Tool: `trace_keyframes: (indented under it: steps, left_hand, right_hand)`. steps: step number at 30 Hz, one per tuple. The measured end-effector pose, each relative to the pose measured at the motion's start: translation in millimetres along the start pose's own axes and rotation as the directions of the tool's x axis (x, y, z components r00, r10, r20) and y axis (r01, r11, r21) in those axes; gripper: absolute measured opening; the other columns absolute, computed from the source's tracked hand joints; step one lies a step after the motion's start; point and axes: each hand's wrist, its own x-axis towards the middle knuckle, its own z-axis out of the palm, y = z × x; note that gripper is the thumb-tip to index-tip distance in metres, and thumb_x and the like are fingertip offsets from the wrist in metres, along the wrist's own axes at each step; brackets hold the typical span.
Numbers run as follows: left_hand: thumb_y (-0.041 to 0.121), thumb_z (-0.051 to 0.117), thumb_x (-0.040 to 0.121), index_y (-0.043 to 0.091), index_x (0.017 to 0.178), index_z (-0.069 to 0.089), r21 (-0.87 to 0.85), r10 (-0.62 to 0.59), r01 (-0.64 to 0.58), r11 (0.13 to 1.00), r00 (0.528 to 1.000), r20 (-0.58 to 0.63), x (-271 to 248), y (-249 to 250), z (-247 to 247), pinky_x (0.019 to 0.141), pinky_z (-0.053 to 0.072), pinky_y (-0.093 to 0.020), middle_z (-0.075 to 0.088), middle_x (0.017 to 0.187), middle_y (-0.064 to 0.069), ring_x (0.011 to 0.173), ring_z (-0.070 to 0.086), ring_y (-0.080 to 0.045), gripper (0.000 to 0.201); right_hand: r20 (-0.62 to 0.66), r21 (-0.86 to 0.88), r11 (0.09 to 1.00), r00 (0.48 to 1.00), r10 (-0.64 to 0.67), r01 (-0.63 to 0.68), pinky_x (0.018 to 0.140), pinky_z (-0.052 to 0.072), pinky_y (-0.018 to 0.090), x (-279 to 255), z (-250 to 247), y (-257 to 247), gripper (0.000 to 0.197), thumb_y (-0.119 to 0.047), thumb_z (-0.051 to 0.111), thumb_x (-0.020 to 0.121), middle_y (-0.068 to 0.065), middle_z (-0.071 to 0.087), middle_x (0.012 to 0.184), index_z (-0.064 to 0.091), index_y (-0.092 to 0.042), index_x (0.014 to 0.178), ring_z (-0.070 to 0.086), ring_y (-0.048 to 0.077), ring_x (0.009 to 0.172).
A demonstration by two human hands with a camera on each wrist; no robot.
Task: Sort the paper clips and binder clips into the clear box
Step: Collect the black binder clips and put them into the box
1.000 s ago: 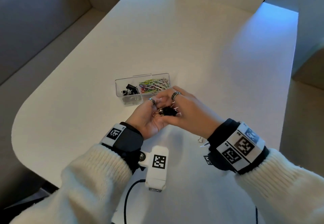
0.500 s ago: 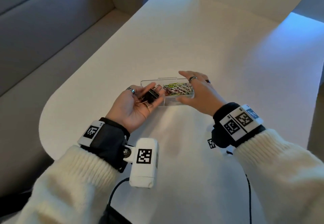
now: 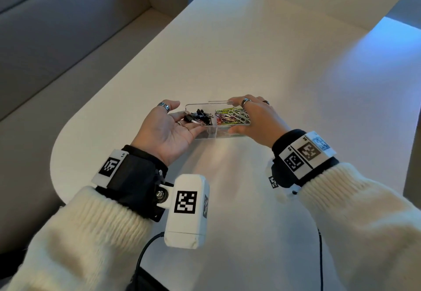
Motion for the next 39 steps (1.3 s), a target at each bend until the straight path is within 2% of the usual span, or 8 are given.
trace_keyframes:
  steps: [5, 11, 18, 21, 24, 28, 32, 39]
  left_hand:
    - [0.016, 0.033, 0.093, -0.002, 0.103, 0.044, 0.139, 0.066, -0.058, 0.989, 0.996, -0.054, -9.1, 0.0, 8.2, 0.054, 0.057, -0.034, 0.051, 0.117, -0.024, 0.117, 0.051, -0.039, 0.023]
    - [0.012, 0.040, 0.090, 0.014, 0.087, 0.045, 0.383, 0.267, -0.192, 0.903, 0.952, -0.151, -15.0, -13.3, 12.9, 0.062, 0.047, -0.026, 0.041, 0.090, -0.008, 0.079, 0.046, -0.018, 0.005]
    - [0.004, 0.040, 0.091, 0.016, 0.094, 0.056, 0.479, 0.384, -0.329, 0.814, 0.923, -0.018, -19.8, -51.1, 25.7, 0.068, 0.046, -0.027, 0.057, 0.092, -0.002, 0.085, 0.055, -0.017, 0.020]
    - [0.003, 0.039, 0.093, 0.016, 0.088, 0.055, 0.742, 0.255, -0.330, 0.583, 0.942, 0.219, -18.3, -85.1, 32.9, 0.049, 0.044, -0.020, 0.059, 0.088, -0.003, 0.057, 0.061, -0.011, 0.021]
    - [0.011, 0.047, 0.091, 0.018, 0.087, 0.055, 0.914, 0.060, -0.388, 0.115, 0.922, 0.383, -6.3, -121.2, 34.0, 0.040, 0.038, -0.016, 0.059, 0.089, -0.001, 0.036, 0.049, -0.004, 0.012]
    - [0.019, 0.059, 0.083, 0.016, 0.107, 0.055, 0.821, -0.057, -0.475, -0.318, 0.874, 0.483, 12.2, -162.6, 36.1, 0.076, 0.046, -0.027, 0.052, 0.111, -0.004, 0.071, 0.051, -0.012, 0.024]
    - [0.033, 0.065, 0.079, 0.018, 0.118, 0.047, 0.734, -0.104, -0.448, -0.511, 0.880, 0.464, 26.3, -190.0, 34.5, 0.091, 0.044, -0.037, 0.038, 0.122, -0.006, 0.115, 0.041, -0.022, 0.046]
    - [0.017, 0.054, 0.087, 0.011, 0.107, 0.050, 0.702, -0.103, -0.449, -0.552, 0.873, 0.478, 38.5, -203.3, 22.1, 0.091, 0.045, -0.040, 0.046, 0.115, -0.009, 0.116, 0.040, -0.025, 0.022]
  right_hand:
    - [-0.012, -0.039, 0.999, 1.000, -0.001, 0.001, 0.103, 0.031, 0.038, -0.4, 1.8, 0.7, 0.067, -0.034, 0.066, 0.080, -0.006, 0.042, 0.139, 0.034, -0.028, 0.139, 0.035, 0.020, 0.125]
    - [-0.057, 0.104, 0.994, 0.997, 0.050, -0.043, 0.110, 0.026, 0.041, -16.0, -18.8, 9.6, 0.075, -0.043, 0.060, 0.083, -0.001, 0.030, 0.148, 0.021, -0.027, 0.145, 0.027, 0.020, 0.134]
    - [-0.014, 0.159, 0.975, 0.987, 0.159, -0.154, 0.088, 0.041, 0.027, -68.8, -57.0, 50.5, 0.037, -0.036, 0.058, 0.087, -0.001, 0.059, 0.114, 0.055, -0.023, 0.121, 0.057, 0.017, 0.098]
    - [0.136, 0.132, 0.961, 0.964, 0.227, -0.245, 0.080, 0.040, 0.026, -98.3, -60.8, 73.2, 0.027, -0.033, 0.058, 0.087, -0.001, 0.061, 0.098, 0.061, -0.022, 0.111, 0.057, 0.010, 0.078]
    - [0.253, 0.053, 0.943, 0.918, 0.305, -0.328, 0.080, 0.039, 0.026, -125.6, -50.3, 96.3, 0.026, -0.030, 0.061, 0.085, 0.002, 0.061, 0.100, 0.061, -0.019, 0.110, 0.053, 0.006, 0.075]
    - [0.324, -0.044, 0.888, 0.834, 0.447, -0.458, 0.079, 0.035, 0.023, -156.5, -38.0, 113.1, 0.043, -0.031, 0.074, 0.074, 0.001, 0.046, 0.104, 0.054, -0.022, 0.111, 0.046, 0.016, 0.092]
    - [0.395, -0.096, 0.861, 0.775, 0.494, -0.499, 0.079, 0.040, 0.026, -176.0, -26.9, 112.9, 0.065, -0.030, 0.082, 0.063, -0.001, 0.032, 0.110, 0.042, -0.025, 0.113, 0.048, 0.019, 0.093]
    - [0.312, -0.062, 0.870, 0.818, 0.483, -0.490, 0.071, 0.041, 0.026, -188.1, -14.0, 121.2, 0.051, -0.017, 0.079, 0.068, -0.005, 0.035, 0.101, 0.046, -0.024, 0.106, 0.049, 0.020, 0.092]
